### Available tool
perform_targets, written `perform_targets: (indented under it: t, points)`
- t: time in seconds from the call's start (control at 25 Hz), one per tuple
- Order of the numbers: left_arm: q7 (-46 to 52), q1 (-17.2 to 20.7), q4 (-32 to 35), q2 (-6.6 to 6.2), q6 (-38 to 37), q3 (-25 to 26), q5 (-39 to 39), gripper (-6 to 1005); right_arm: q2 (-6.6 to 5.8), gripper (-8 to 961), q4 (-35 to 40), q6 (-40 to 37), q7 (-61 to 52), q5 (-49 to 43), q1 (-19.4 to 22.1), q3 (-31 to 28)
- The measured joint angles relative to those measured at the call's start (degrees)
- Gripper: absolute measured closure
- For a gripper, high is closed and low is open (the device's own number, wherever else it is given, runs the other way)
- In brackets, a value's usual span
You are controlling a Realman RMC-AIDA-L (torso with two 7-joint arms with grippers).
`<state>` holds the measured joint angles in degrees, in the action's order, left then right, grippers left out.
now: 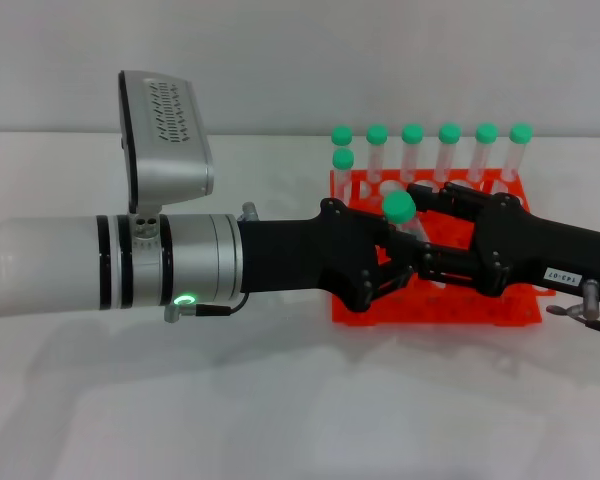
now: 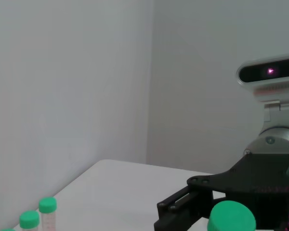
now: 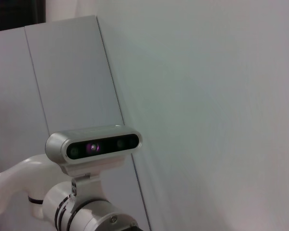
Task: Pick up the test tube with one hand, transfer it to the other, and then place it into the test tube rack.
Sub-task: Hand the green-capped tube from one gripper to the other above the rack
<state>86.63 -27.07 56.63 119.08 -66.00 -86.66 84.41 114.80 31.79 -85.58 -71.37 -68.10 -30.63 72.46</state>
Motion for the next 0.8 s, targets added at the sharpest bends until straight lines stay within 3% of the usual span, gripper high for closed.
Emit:
perform_targets:
  t: [0.28,0.4,0.8]
  points:
    - [0.03,-0.08,0.06,-0.07,0.0,0.0,0.0,805,-0.02,227,0.03,0.15,0.12,0.0,0.12,0.24]
    - [0.09,-0.09,0.06,-0.08,0.0,0.0,0.0,805,-0.09,438,0.03,0.15,0.21,-0.04,0.09,0.24]
    - [0.39,-0.09,-0.05,0.0,-0.02,0.0,0.05,805,-0.09,548,0.92,0.03,0.45,-0.64,0.54,0.29]
